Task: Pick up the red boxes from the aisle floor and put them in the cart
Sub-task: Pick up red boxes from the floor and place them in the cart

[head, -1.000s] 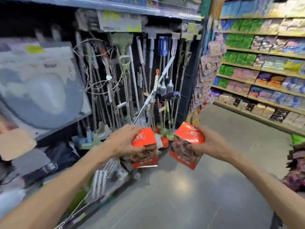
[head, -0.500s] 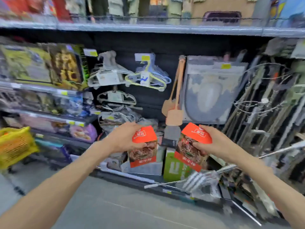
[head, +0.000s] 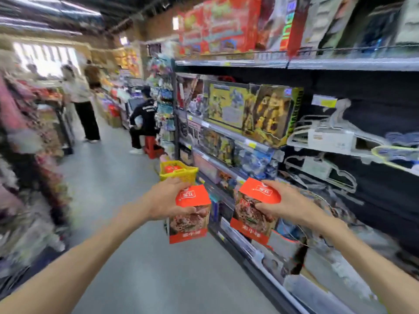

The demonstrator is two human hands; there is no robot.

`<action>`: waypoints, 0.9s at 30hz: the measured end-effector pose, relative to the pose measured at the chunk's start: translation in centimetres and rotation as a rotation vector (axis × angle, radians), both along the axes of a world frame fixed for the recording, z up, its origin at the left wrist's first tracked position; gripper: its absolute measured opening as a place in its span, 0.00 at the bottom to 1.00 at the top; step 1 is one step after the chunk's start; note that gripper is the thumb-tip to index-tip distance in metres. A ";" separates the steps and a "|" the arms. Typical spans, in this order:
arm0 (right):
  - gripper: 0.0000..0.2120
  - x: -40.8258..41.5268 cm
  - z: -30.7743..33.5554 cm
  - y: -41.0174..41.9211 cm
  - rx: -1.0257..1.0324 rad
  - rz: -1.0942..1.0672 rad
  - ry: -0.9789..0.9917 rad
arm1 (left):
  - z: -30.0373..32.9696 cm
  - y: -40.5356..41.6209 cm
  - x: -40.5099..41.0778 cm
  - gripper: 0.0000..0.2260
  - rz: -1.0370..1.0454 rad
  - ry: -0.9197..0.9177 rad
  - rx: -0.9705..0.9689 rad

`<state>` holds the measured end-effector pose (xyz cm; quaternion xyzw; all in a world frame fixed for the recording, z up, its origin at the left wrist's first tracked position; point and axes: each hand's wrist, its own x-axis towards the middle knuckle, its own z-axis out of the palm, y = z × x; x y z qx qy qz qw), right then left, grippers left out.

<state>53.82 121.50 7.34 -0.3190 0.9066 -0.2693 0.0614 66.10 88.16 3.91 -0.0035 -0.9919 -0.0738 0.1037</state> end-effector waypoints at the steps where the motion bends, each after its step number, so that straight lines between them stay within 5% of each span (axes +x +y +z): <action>1: 0.39 -1.2 -0.1 -2.9 -0.002 0.042 -0.008 | 0.1 -2.3 0.1 0.49 0.045 0.002 0.005; 8: 0.27 -8.9 0.0 -21.6 0.002 0.307 -0.038 | -0.7 -17.1 -1.5 0.36 0.285 0.001 0.074; 14: 0.39 -19.0 -0.6 -36.9 0.028 0.467 0.001 | -0.8 -29.0 -6.5 0.41 0.430 0.021 0.086; 27: 0.42 -35.4 0.2 -72.1 0.060 0.634 0.086 | 0.1 -57.7 -19.3 0.41 0.605 0.069 0.103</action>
